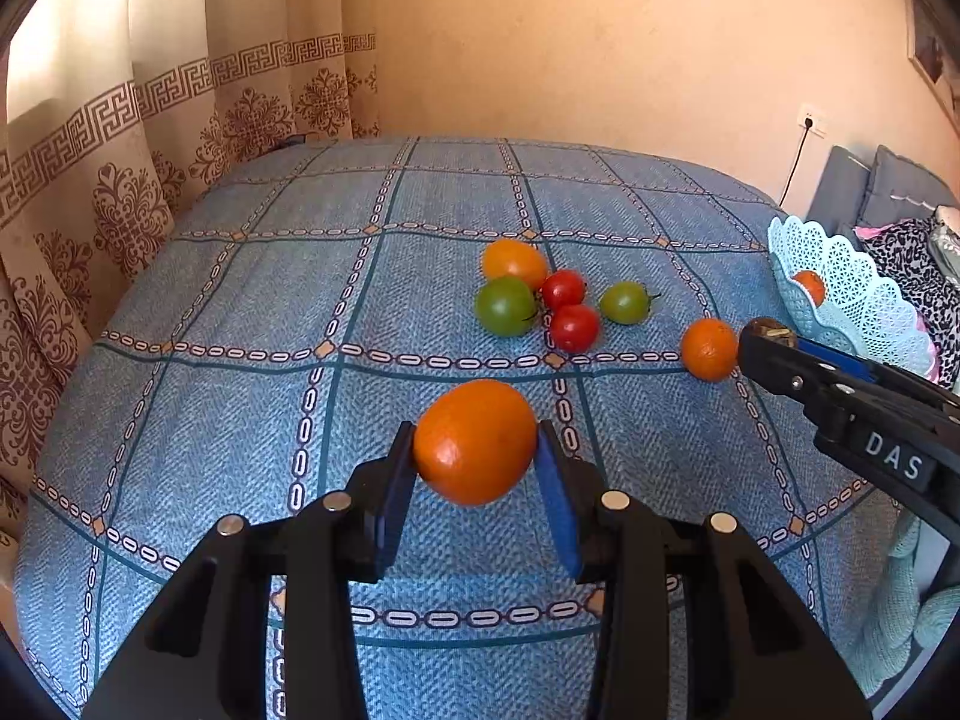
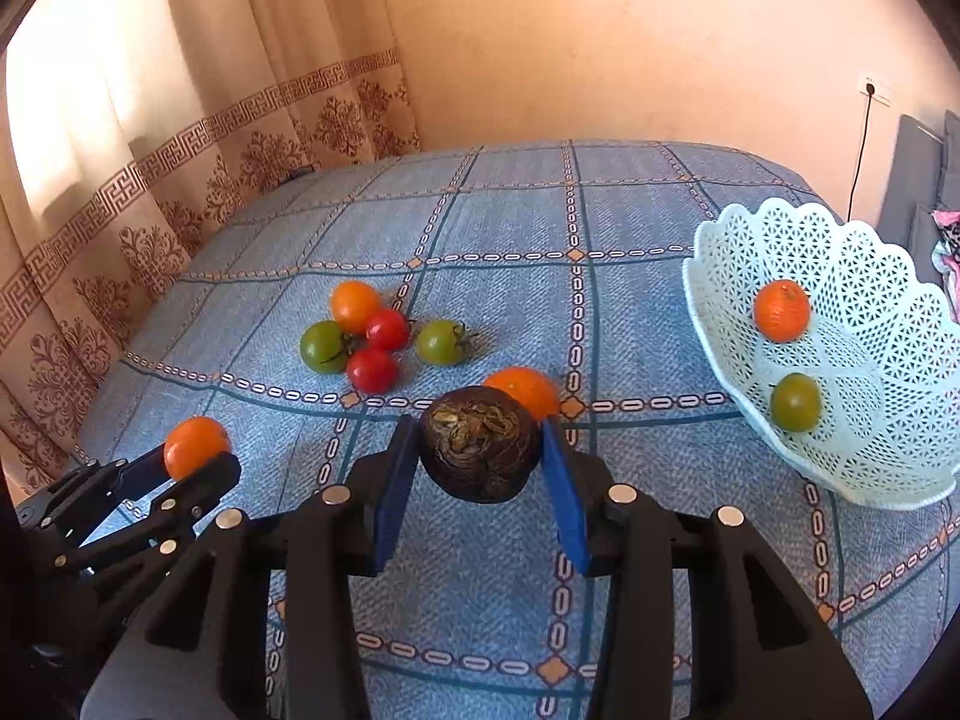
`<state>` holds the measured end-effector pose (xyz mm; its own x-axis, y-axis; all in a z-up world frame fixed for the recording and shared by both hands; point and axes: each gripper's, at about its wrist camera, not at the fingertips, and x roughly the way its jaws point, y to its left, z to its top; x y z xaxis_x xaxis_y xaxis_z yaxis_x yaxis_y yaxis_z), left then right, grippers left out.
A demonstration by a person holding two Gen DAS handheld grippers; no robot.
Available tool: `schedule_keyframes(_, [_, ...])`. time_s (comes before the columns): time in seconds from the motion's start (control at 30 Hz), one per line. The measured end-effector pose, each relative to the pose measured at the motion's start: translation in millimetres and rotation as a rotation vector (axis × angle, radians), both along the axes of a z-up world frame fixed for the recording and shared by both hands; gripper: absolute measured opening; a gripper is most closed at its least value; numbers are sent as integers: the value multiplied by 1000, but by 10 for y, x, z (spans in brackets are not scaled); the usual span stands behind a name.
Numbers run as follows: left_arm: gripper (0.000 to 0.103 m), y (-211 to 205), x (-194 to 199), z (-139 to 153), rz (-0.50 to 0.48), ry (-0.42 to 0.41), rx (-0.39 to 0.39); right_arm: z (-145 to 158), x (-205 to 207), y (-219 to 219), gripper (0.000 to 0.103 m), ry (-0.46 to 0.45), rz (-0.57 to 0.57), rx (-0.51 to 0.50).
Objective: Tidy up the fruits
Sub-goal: 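Carry orange and dark fruit into the basket and open both tools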
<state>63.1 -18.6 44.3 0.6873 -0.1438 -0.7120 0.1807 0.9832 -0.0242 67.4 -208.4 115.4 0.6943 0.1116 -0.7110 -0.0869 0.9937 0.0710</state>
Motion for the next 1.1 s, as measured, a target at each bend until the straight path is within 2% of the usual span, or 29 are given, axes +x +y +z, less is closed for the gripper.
schedule_keyframes(0.47, [40,-336,-22,353,-72,-74,8,262,-246,-243,43,-73,-39,56])
schedule_keyframes(0.8, [40,-937,14,623,-181,-121,5,544,-432,-798,43,-159,-153,82])
schedule_keyframes(1.1, [40,-1489,131,628,-270,-108,-13,607,-513,-1333,43,-186,-260,79])
